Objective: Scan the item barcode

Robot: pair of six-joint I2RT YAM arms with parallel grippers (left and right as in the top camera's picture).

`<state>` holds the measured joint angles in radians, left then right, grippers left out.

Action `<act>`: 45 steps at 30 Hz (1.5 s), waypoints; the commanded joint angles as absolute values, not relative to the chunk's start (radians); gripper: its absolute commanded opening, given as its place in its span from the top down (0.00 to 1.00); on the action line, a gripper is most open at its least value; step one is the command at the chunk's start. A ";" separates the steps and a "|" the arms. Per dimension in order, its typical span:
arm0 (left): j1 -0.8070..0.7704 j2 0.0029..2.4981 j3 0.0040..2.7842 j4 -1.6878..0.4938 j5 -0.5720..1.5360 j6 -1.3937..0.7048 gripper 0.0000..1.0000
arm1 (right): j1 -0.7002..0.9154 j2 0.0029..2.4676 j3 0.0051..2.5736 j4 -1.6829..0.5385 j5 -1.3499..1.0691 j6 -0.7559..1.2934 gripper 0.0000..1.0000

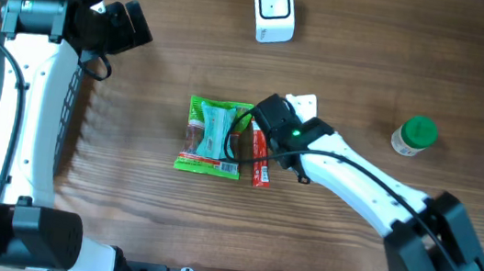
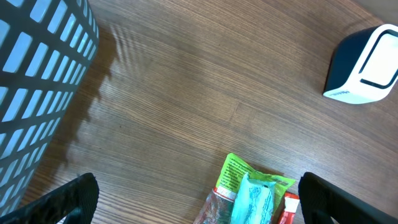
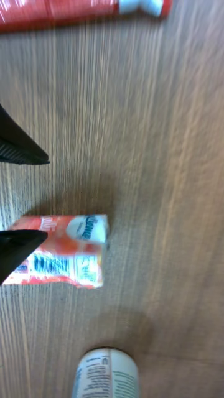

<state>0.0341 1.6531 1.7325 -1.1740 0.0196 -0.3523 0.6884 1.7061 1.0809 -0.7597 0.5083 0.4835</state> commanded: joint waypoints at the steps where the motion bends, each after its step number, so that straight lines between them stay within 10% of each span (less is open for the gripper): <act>1: 0.037 1.653 1.730 -1.172 0.014 -0.337 0.00 | 0.677 1.622 1.135 -0.796 0.476 0.469 0.59; 7: 0.037 1.653 1.730 -1.172 0.014 -0.337 0.00 | 0.661 1.533 1.212 -0.809 0.242 0.385 0.39; 16: 0.037 1.653 1.730 -1.172 0.014 -0.337 0.00 | 0.684 1.585 1.182 -0.646 -0.096 0.565 0.33; 19: 0.037 1.653 1.730 -1.172 0.014 -0.336 0.00 | 0.691 1.623 1.182 -0.626 -0.105 0.600 0.00; 21: 0.037 1.653 1.730 -1.172 0.014 -0.337 0.00 | 0.691 1.647 1.182 -0.634 -0.106 0.594 0.00; 23: 0.037 1.653 1.730 -1.172 0.014 -0.337 0.00 | 0.691 1.672 1.182 -0.648 -0.106 0.638 0.31; 31: 0.037 1.653 1.730 -1.172 0.014 -0.336 0.00 | 0.691 1.784 1.182 -0.671 -0.107 0.719 0.96; 45: 0.037 1.653 1.730 -1.172 0.013 -0.337 0.00 | 0.691 1.892 1.170 -0.730 -0.260 0.916 0.96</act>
<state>0.0341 1.6531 1.7325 -1.1740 0.0196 -0.3523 0.6903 1.8683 1.1854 -0.7113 -0.2100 0.8246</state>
